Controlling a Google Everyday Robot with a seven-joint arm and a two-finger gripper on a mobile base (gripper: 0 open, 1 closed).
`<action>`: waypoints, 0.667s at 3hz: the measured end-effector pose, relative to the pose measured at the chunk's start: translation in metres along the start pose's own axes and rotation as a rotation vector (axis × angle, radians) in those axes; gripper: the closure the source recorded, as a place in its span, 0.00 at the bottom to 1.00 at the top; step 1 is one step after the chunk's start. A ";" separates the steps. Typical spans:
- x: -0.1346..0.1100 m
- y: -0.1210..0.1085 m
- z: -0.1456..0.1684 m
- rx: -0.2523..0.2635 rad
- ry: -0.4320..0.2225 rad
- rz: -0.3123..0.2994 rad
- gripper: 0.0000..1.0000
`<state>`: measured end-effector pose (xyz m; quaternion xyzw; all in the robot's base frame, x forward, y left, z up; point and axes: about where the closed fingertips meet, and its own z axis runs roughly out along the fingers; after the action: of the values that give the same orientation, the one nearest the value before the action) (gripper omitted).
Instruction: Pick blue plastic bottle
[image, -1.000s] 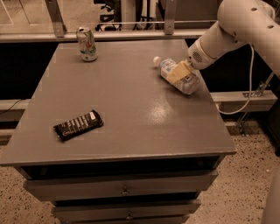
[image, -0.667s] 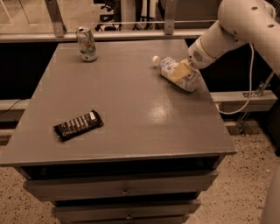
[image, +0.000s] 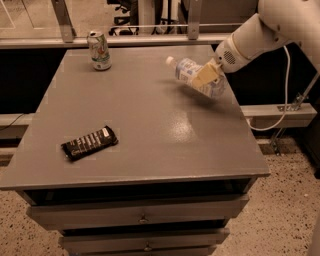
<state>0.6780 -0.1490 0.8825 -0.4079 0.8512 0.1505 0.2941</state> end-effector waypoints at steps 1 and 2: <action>-0.034 0.028 -0.038 -0.058 -0.118 -0.135 1.00; -0.054 0.048 -0.065 -0.120 -0.215 -0.218 1.00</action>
Offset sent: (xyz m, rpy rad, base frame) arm -0.0555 0.0299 0.1224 0.2222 -0.2312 0.3290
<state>0.6424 -0.1190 0.9678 -0.4961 0.7551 0.2110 0.3730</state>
